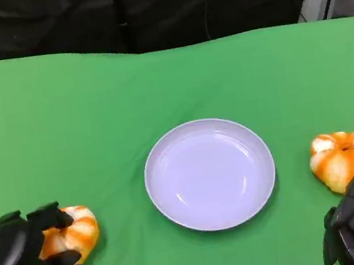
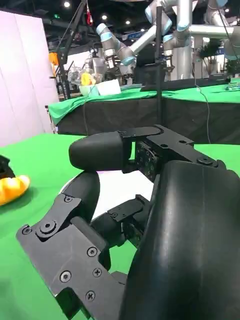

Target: Grasp the bread from the table and place it into the plate.

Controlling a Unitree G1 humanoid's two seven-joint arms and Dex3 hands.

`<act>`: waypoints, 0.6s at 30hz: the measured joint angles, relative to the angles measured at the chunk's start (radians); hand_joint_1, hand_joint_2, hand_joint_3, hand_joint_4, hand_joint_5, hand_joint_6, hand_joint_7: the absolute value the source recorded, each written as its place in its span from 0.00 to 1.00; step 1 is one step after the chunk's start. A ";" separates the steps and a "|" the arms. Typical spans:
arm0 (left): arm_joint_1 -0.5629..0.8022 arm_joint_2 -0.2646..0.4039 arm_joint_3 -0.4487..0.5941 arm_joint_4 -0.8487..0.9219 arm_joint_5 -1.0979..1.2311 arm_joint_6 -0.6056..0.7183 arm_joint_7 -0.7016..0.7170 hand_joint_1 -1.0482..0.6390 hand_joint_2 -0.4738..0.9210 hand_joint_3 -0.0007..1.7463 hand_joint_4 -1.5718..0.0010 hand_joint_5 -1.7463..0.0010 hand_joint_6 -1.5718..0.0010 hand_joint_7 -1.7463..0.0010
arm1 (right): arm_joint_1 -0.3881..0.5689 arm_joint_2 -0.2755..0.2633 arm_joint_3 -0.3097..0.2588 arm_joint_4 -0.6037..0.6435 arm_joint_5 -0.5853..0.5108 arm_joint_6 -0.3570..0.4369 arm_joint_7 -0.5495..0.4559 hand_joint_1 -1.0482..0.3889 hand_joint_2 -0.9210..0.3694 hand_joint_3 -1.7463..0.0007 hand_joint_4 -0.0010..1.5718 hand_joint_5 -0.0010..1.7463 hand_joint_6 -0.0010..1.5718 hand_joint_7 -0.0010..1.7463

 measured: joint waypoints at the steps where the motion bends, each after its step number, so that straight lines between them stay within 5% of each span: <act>1: 0.000 0.000 0.001 -0.004 -0.001 0.000 0.000 0.54 1.00 0.19 0.66 0.00 0.72 0.00 | 0.000 0.000 0.000 0.000 0.000 0.000 0.000 0.63 0.34 0.25 0.60 1.00 0.51 0.93; 18: -0.027 -0.009 0.014 -0.331 0.008 0.072 -0.105 0.57 1.00 0.21 0.64 0.00 0.70 0.00 | -0.002 0.000 -0.001 0.004 0.000 -0.010 0.003 0.64 0.34 0.25 0.59 1.00 0.50 0.93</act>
